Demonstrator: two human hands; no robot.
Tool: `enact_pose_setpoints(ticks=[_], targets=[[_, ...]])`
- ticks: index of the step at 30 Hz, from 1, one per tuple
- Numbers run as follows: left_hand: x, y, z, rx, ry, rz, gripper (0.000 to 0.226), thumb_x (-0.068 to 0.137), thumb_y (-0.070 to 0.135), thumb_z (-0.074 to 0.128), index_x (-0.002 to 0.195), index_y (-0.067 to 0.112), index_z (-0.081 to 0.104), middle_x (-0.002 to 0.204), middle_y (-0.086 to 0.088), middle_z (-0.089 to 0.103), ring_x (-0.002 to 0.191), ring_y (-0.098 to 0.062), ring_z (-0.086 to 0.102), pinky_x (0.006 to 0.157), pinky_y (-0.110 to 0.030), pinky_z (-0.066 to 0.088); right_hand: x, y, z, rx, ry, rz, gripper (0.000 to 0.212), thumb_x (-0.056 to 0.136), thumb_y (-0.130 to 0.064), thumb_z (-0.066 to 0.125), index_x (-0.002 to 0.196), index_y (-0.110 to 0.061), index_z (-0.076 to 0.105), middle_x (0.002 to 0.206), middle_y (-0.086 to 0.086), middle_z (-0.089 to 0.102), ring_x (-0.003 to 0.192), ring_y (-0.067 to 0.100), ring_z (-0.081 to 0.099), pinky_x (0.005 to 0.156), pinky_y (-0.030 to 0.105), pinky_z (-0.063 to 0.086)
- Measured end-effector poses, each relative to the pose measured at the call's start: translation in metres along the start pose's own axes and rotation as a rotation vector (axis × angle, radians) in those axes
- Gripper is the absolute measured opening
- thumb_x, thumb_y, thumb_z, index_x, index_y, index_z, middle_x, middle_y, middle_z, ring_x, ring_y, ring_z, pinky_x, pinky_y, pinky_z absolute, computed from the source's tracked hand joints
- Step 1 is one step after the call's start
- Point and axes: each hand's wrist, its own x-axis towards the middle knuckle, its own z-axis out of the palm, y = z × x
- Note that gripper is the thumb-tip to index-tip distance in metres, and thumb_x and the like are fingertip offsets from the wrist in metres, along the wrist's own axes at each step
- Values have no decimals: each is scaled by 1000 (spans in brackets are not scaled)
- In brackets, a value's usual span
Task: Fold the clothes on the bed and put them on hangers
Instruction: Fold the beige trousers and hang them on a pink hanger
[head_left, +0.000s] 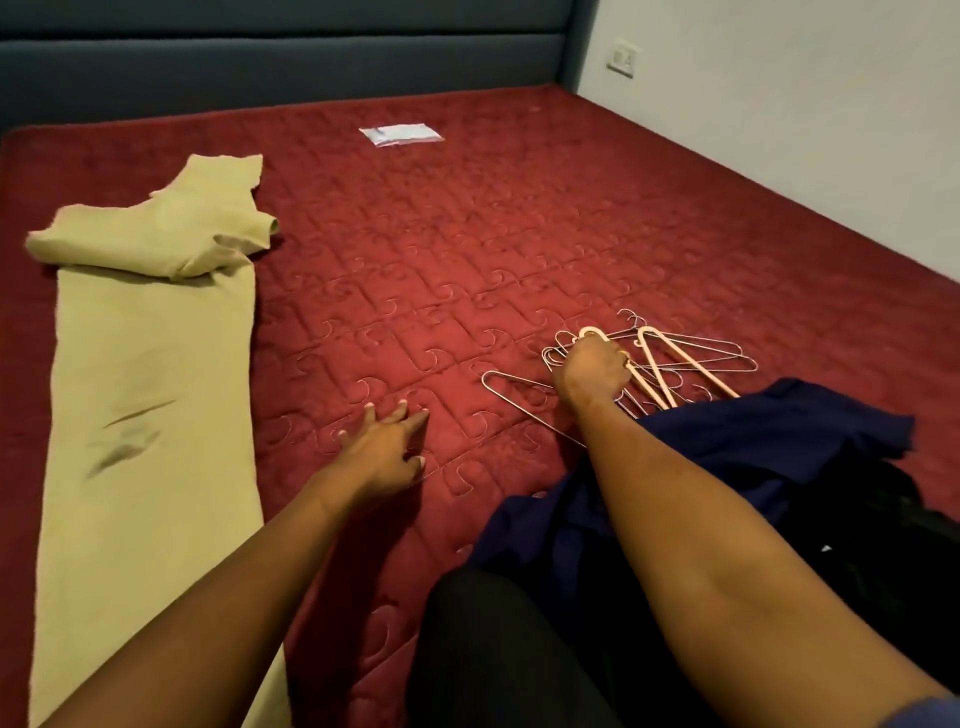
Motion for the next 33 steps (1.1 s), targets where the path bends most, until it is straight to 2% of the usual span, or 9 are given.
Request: enact_pose_setpoints(ticks=[4, 11, 15, 18, 21, 24, 27, 31, 33], targets=[[11, 5, 6, -8, 26, -8, 81, 96, 40, 57, 162, 36, 9, 171, 6, -1, 154, -41, -12, 110, -81, 8, 3, 19, 12, 35, -90, 12, 32, 94, -12, 61, 125, -7, 65, 123, 15, 67, 114, 35, 67, 89, 45, 56], [12, -13, 10, -188, 136, 19, 75, 94, 37, 65, 158, 39, 27, 166, 12, 19, 156, -32, 3, 116, -71, 8, -8, -29, -3, 372, 98, -303, 19, 98, -12, 59, 113, -4, 68, 113, 15, 63, 99, 33, 65, 83, 38, 50], [-5, -28, -4, -893, 418, -94, 36, 95, 25, 69, 130, 27, 63, 127, -6, 69, 115, -22, 66, 106, -46, 50, -44, -82, -8, 523, 143, -713, 15, 94, -9, 61, 107, -6, 68, 107, 14, 62, 92, 35, 65, 82, 44, 54], [-42, -44, -30, -1543, 627, -324, 36, 106, 46, 46, 120, 15, 57, 111, -20, 70, 87, -30, 71, 74, -42, 61, -94, -126, 3, 534, 60, -1016, 13, 89, -11, 62, 100, -9, 69, 100, 12, 63, 87, 38, 67, 70, 45, 57], [-93, -89, -45, -1844, 752, -438, 55, 103, 59, 40, 121, 9, 51, 105, -19, 68, 90, -38, 71, 80, -52, 60, -153, -162, 19, 523, -88, -1275, 16, 88, -11, 64, 102, -11, 71, 100, 11, 66, 90, 36, 68, 67, 42, 56], [-146, -130, -43, -1585, 825, -595, 25, 98, 27, 65, 101, 3, 65, 91, -16, 68, 72, -31, 70, 56, -39, 61, -205, -185, 22, 512, -283, -1464, 18, 85, -9, 69, 101, -11, 75, 95, 10, 72, 88, 32, 69, 69, 39, 55], [-195, -162, -34, -1347, 805, -637, 16, 94, 0, 66, 109, -6, 69, 88, -19, 70, 60, -24, 68, 44, -25, 54, -239, -197, 15, 446, -345, -1476, 10, 88, -22, 73, 96, -17, 77, 87, 5, 76, 82, 28, 72, 66, 34, 51], [-254, -196, -26, -1166, 800, -715, 11, 94, 1, 68, 104, 0, 73, 78, -12, 74, 52, -12, 67, 45, -22, 52, -255, -201, 18, 582, -37, -1164, 21, 83, -24, 74, 103, -16, 72, 100, 9, 71, 90, 34, 68, 71, 37, 50], [-278, -209, -22, -1084, 754, -767, 9, 94, 2, 68, 100, 4, 75, 73, -6, 74, 60, -15, 67, 53, -25, 54, -253, -196, 16, 430, -108, -983, 40, 81, -23, 74, 118, -11, 62, 117, 15, 63, 106, 39, 62, 83, 42, 50]])
